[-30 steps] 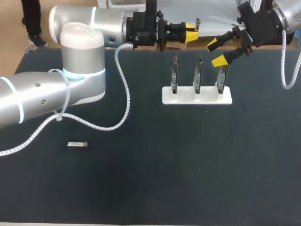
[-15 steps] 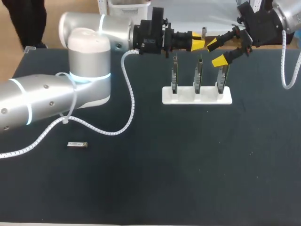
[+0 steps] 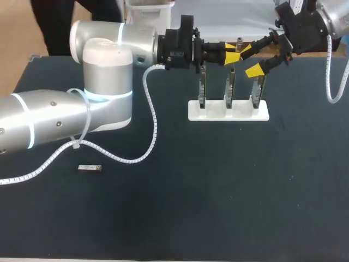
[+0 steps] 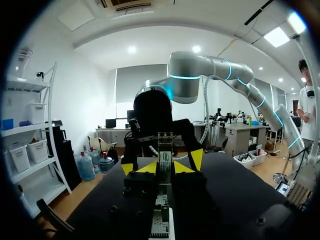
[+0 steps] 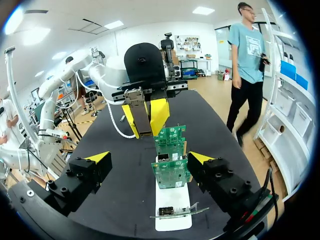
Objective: Pick up the optical module with the left hand, and insert it into the network port with the right hand.
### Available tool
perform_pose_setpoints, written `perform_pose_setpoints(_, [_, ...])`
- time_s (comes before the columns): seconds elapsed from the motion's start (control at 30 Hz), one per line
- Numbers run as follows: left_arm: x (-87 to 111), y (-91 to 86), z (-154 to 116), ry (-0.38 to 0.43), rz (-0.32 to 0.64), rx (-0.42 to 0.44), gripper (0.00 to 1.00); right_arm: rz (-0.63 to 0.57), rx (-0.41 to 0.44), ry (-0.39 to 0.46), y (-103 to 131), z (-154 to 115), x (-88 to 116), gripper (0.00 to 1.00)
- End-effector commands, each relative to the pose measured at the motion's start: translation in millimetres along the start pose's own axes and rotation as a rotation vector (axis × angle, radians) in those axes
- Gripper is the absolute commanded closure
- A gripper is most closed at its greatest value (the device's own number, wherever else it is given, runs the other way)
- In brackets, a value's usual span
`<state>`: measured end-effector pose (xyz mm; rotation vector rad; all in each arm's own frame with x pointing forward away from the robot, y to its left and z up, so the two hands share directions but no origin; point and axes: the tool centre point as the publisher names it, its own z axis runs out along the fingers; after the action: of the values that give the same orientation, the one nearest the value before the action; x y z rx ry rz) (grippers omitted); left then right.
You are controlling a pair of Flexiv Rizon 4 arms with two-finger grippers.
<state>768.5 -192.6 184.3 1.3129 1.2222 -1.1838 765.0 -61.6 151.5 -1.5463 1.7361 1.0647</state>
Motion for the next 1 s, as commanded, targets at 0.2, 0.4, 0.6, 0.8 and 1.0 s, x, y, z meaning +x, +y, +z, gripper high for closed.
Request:
perform_pose_setpoints(0.2, [5.9,-3.0,-3,0.008,-0.013,-0.010,1.00,-0.001,0.007,0.000,3,0,0,0.00])
perform_pose_setpoints(0.4, [10.1,-1.0,-2,-0.003,-0.032,-0.012,1.00,-0.001,0.007,0.000,3,0,0,0.00])
perform_pose_setpoints(0.6, [12.5,3.1,-1,-0.008,-0.038,-0.014,1.00,-0.001,0.007,0.000,3,0,0,0.00])
perform_pose_setpoints(0.8, [13.7,6.7,0,-0.006,-0.038,-0.012,1.00,-0.001,0.007,0.000,3,0,0,0.00])
perform_pose_setpoints(1.0, [15.9,8.2,3,-0.005,-0.045,-0.003,1.00,-0.001,0.007,0.000,3,0,0,0.00])
